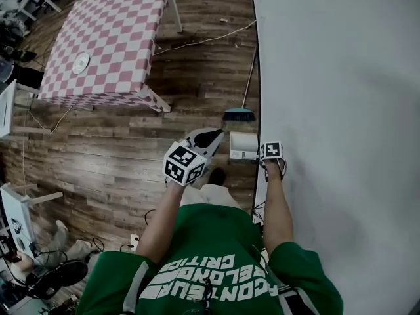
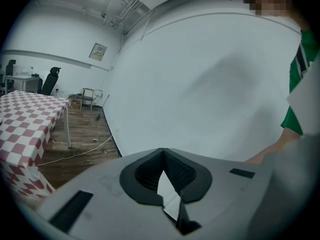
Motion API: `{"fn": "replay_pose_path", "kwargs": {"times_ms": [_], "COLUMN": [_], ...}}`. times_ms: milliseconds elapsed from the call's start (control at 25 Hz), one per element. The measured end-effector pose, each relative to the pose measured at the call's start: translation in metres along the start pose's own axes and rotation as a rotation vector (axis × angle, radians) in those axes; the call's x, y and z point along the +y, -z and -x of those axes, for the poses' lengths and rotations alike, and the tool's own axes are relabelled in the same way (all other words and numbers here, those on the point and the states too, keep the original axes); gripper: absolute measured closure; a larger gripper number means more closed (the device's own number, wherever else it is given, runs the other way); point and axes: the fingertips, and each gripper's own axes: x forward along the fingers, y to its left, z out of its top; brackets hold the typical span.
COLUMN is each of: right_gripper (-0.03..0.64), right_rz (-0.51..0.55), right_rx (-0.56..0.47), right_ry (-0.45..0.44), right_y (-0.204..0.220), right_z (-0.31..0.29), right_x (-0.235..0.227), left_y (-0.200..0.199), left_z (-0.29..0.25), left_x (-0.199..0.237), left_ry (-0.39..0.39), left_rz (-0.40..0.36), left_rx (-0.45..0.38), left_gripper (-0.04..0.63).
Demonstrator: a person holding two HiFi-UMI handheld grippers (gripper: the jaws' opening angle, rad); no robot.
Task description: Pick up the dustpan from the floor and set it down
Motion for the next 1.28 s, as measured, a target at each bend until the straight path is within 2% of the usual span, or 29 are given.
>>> {"fn": "replay_pose_path", "kwargs": {"times_ms": [80, 240, 520, 1000, 1280], "right_gripper": [0.407, 0.506, 0.512, 0.508, 0.508], "right_rz": [0.000, 0.020, -0.001, -0.049, -0.022], "right_rx": [0.031, 0.097, 0.140, 0.064, -0.073], "right_ry": [-0.007, 0.061, 0.085, 0.084, 0.073], "right_y": [-0.003, -0.004, -0.006, 0.001, -0.016], "right_z": [-0.002, -0.007, -0.013, 0.009, 0.059], "right_x": [0.002, -0.003, 0.006, 0.014, 0.033], "left_y": [-0.001, -0.002, 0.000, 0.005, 0.007], "left_z": [0.003, 0.013, 0.047, 0.099, 0.130], "left_x": [0.005, 0.012, 0.036, 0.062, 0.058], "left_ry": [-0.014, -0.042, -0.115, -0.198, -0.222], "left_rz": [0.001, -0.001, 0.017, 0.059, 0.061], "left_rx": [0.002, 0.002, -0.023, -0.082, -0.122], "left_gripper": [0.592, 0.592, 0.592, 0.592, 0.592]}}
